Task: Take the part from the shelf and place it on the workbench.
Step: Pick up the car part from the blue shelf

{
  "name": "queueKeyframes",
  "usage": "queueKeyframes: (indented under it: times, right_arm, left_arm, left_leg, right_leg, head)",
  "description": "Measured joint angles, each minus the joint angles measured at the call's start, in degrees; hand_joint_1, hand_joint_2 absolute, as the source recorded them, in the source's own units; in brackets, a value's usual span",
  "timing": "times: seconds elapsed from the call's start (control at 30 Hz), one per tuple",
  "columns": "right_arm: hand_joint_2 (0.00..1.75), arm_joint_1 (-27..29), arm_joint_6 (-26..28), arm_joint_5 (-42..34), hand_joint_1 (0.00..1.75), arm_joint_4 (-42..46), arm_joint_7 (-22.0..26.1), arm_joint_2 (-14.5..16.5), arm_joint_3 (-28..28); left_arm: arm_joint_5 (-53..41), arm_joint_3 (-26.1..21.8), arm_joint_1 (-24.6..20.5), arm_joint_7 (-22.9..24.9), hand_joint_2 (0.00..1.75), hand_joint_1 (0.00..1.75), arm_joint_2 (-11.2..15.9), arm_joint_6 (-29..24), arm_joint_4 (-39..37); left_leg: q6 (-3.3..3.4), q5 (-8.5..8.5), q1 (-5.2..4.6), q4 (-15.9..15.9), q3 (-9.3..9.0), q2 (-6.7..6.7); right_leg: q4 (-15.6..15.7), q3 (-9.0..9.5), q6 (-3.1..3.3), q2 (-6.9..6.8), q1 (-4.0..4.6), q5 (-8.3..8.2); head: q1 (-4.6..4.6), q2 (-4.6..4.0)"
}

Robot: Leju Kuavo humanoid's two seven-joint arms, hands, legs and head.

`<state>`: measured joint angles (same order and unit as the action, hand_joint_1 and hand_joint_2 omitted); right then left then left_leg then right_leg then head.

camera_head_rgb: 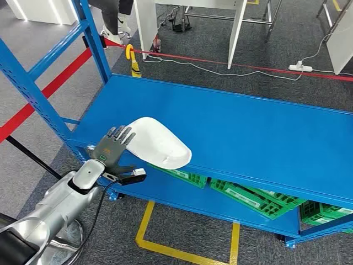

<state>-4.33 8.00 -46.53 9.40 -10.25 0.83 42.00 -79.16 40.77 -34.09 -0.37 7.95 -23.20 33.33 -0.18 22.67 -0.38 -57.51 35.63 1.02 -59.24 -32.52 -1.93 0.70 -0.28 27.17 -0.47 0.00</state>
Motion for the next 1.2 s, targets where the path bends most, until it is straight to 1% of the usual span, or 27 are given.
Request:
queueKeyframes:
  times: [0.23, 0.27, 0.3, 0.33, 0.4, 0.43, 0.47, 0.53, 0.6, 0.73, 1.2]
  right_arm:
    - [0.00, -0.1, 0.0, -0.1, 0.00, 0.0, 0.0, 0.0, 0.0]
    - [0.00, -0.1, -0.1, -0.1, 0.00, 0.0, 0.0, 0.0, 0.0]
    - [0.00, -0.1, -0.1, -0.2, 0.00, 0.0, 0.0, 0.0, 0.0]
    - [0.00, -0.1, -0.1, -0.2, 0.00, 0.0, 0.0, 0.0, 0.0]
    - [0.00, -0.2, -0.1, -0.2, 0.00, 0.0, 0.0, 0.0, 0.0]
    - [0.00, -0.2, -0.1, -0.3, 0.00, 0.0, 0.0, 0.0, 0.0]
    - [0.00, -0.2, -0.1, -0.3, 0.00, 0.0, 0.0, 0.0, 0.0]
    - [0.00, -0.3, -0.1, -0.3, 0.00, 0.0, 0.0, 0.0, 0.0]
    - [0.00, -0.3, -0.1, -0.3, 0.00, 0.0, 0.0, 0.0, 0.0]
    - [0.00, -0.4, -0.1, -0.3, 0.00, 0.0, 0.0, 0.0, 0.0]
    - [0.00, -0.6, -0.1, -0.3, 0.00, 0.0, 0.0, 0.0, 0.0]
  left_arm:
    - [-0.1, 0.7, 0.0, 0.2, 1.75, 0.00, 0.0, -0.6, 0.0]
    - [0.0, 0.8, 0.0, 0.2, 1.75, 0.02, 0.0, -0.8, 0.0]
    - [0.0, 0.9, 0.0, 0.3, 1.75, 0.11, 0.0, -0.9, 0.0]
    - [0.1, 1.0, 0.0, 0.3, 1.75, 0.29, 0.0, -1.0, 0.0]
    - [0.1, 1.1, -0.1, 0.3, 1.75, 0.73, 0.1, -1.3, 0.0]
    - [0.2, 1.2, -0.1, 0.3, 1.75, 0.90, 0.1, -1.5, 0.0]
    - [0.2, 1.3, -0.1, 0.3, 1.75, 1.00, 0.2, -1.7, 0.0]
    - [0.3, 1.4, -0.2, 0.2, 1.75, 1.28, 0.2, -2.0, 0.0]
    - [0.3, 1.4, -0.2, 0.1, 1.75, 1.48, 0.2, -2.2, 0.0]
    - [0.5, 1.4, -0.2, 0.0, 1.75, 1.75, 0.2, -2.5, 0.0]
    - [0.5, 1.5, -1.1, 0.0, 1.75, 1.75, 0.2, -2.8, 0.0]
  left_leg:
    - [0.00, 0.00, 0.00, 0.0, 0.00, 0.00]
    - [0.00, 0.00, 0.00, 0.0, 0.00, 0.00]
    - [0.00, 0.00, 0.00, 0.0, 0.00, 0.00]
    - [0.00, 0.00, 0.00, 0.0, 0.00, 0.00]
    - [0.00, 0.00, 0.00, 0.0, 0.00, 0.00]
    - [0.00, 0.00, 0.00, 0.0, 0.00, 0.00]
    - [0.00, 0.00, 0.00, 0.0, 0.00, 0.00]
    - [0.00, 0.00, 0.00, 0.0, 0.00, 0.00]
    - [0.00, 0.00, 0.00, 0.0, 0.00, 0.00]
    - [0.00, 0.00, 0.00, 0.0, 0.00, 0.00]
    - [0.05, -0.05, -0.03, 0.0, -0.01, 0.02]
  right_leg:
    - [0.0, 0.00, 0.00, 0.00, 0.00, 0.00]
    - [0.0, 0.00, 0.00, 0.00, 0.00, 0.00]
    - [0.0, 0.00, 0.00, 0.00, 0.00, 0.00]
    - [0.0, 0.00, 0.00, 0.00, 0.00, 0.00]
    - [0.0, 0.00, 0.00, 0.00, 0.00, 0.00]
    - [0.0, 0.00, 0.00, 0.00, 0.00, 0.00]
    - [0.0, 0.00, 0.00, 0.00, 0.00, 0.00]
    - [0.0, 0.00, 0.00, 0.00, 0.00, 0.00]
    - [0.0, 0.00, 0.00, 0.00, 0.00, 0.00]
    - [0.0, 0.00, 0.00, -0.01, 0.00, 0.00]
    - [0.0, 0.05, -0.08, -0.07, -0.02, -0.07]
  head:
    - [0.01, 0.00]
    - [0.01, 0.00]
    - [0.01, 0.00]
    - [0.01, 0.00]
    - [0.01, 0.00]
    - [0.01, 0.00]
    - [0.01, 0.00]
    - [0.01, 0.00]
    - [0.01, 0.00]
    - [0.01, 0.00]
    - [0.01, 0.00]
